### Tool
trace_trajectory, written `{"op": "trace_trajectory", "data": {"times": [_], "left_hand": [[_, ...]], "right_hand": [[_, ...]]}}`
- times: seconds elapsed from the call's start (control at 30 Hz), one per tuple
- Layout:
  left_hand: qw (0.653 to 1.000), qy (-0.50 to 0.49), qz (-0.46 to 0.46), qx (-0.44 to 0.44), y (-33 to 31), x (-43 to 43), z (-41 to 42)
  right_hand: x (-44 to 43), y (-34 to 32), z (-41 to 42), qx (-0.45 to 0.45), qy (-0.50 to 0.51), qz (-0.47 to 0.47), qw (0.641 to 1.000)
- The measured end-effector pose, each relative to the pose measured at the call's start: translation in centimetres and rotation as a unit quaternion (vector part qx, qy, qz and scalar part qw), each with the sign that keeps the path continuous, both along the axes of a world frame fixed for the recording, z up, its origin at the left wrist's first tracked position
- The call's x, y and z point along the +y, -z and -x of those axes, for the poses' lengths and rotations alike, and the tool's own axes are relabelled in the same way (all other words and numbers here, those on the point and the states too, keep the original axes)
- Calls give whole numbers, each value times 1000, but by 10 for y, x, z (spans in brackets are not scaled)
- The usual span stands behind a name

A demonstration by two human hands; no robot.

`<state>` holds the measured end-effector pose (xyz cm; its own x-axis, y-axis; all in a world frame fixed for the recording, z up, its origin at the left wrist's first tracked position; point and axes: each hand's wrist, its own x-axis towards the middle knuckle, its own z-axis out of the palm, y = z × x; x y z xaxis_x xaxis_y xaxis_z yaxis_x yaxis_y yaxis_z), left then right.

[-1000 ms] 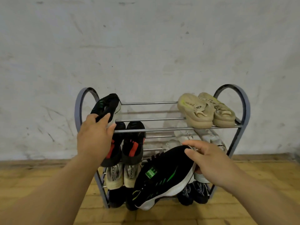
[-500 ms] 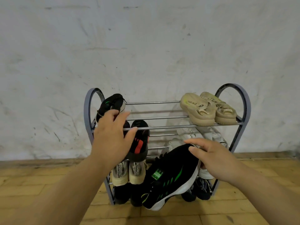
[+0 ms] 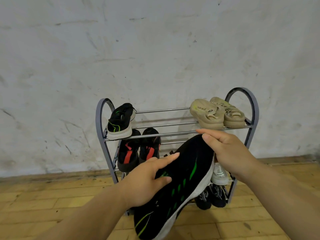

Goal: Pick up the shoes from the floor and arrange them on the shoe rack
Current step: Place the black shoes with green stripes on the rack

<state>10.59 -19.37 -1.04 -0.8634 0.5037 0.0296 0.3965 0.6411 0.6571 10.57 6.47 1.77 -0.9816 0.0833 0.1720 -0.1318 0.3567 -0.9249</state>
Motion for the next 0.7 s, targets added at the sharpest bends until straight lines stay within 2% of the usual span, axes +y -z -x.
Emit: {"op": "trace_trajectory", "data": {"times": [0.1, 0.17, 0.27, 0.37, 0.47, 0.57, 0.7], "left_hand": [[998, -32, -28, 35, -7, 2, -2], [994, -72, -32, 79, -13, 2, 1], [979, -154, -36, 131, -16, 4, 8], [958, -235, -78, 147, -16, 6, 17], [937, -290, -121, 151, -17, 8, 26], [921, -314, -170, 157, -23, 8, 31], [912, -307, -223, 154, -34, 8, 37]], "right_hand": [[-3, -1, -1, -5, 33, 63, 997], [-7, -6, -4, -17, 16, 113, 993], [-13, -9, -12, -25, -69, 50, 996], [-27, -6, -23, -74, -171, -8, 982], [-42, 2, -27, -112, -246, -1, 963], [-51, 9, -22, -100, -267, -2, 958], [-56, 13, -10, -42, -226, 13, 973]]}}
